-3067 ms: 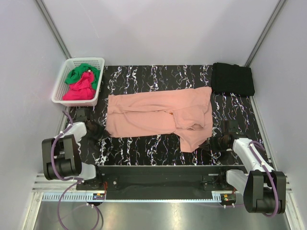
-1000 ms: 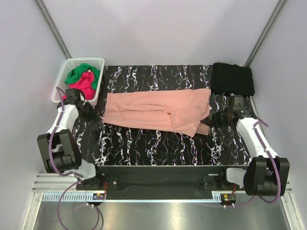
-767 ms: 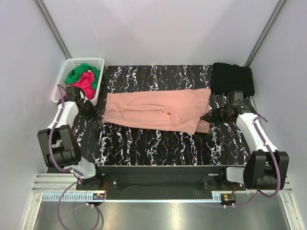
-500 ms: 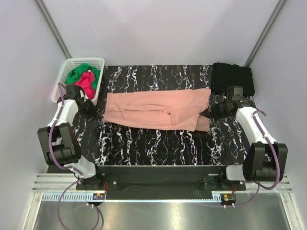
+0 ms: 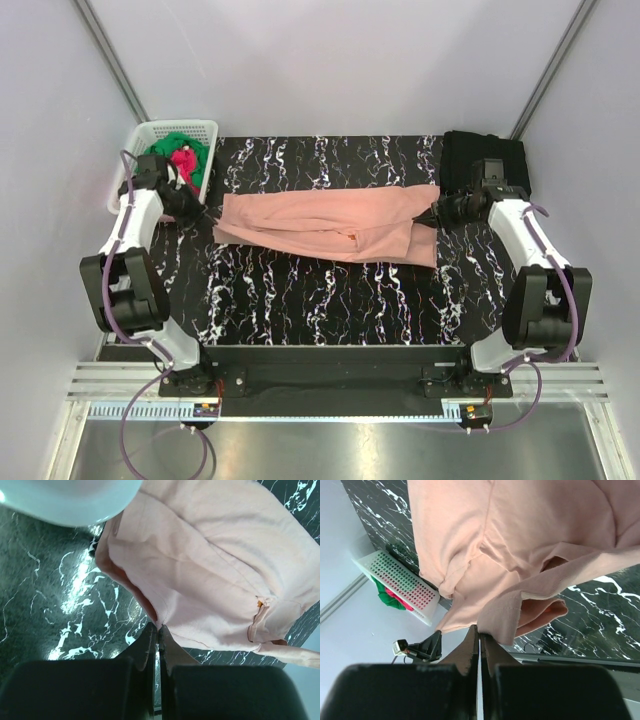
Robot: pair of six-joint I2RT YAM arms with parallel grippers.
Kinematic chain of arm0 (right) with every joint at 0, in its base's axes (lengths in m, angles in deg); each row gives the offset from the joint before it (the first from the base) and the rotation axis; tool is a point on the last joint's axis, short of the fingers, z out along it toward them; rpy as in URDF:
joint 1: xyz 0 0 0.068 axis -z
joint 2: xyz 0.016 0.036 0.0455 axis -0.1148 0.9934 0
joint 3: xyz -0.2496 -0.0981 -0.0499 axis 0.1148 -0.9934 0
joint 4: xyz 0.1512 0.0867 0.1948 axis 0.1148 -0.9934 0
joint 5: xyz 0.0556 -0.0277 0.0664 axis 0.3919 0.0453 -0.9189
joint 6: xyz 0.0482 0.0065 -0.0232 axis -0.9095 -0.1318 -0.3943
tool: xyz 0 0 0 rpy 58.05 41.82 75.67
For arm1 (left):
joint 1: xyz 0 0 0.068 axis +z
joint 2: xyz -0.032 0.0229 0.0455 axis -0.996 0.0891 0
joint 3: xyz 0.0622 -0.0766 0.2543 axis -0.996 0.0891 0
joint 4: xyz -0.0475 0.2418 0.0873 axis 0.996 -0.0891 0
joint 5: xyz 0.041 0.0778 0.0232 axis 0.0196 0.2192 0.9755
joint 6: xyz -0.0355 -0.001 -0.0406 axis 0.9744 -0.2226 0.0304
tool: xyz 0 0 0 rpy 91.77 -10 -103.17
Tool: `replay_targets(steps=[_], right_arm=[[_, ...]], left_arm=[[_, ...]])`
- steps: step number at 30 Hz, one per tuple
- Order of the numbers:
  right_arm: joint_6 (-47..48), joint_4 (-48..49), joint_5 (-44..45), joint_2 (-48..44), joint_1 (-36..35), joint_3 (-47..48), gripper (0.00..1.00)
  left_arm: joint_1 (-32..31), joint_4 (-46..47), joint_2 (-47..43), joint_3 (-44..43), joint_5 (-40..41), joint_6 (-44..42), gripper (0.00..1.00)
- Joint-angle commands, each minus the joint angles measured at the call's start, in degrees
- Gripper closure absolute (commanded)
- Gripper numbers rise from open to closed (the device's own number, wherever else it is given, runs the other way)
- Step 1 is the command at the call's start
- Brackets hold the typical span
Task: Fold and stack the t-shirts
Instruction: Fold the tshirt
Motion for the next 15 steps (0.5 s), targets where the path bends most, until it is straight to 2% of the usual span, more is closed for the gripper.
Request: replay_targets(steps=[1, 15], right_arm=[[2.3, 0.9, -2.0, 1.9, 0.3, 4.3, 1.00], [5.7, -0.2, -3.2, 10.4, 1.9, 14.7, 1.00]], left_arm=[[-0.8, -1.3, 2.0, -3.4, -0.1, -0.9, 1.00], [-2.3, -4.3, 5.1, -7.8, 3.7, -2.3, 1.00]])
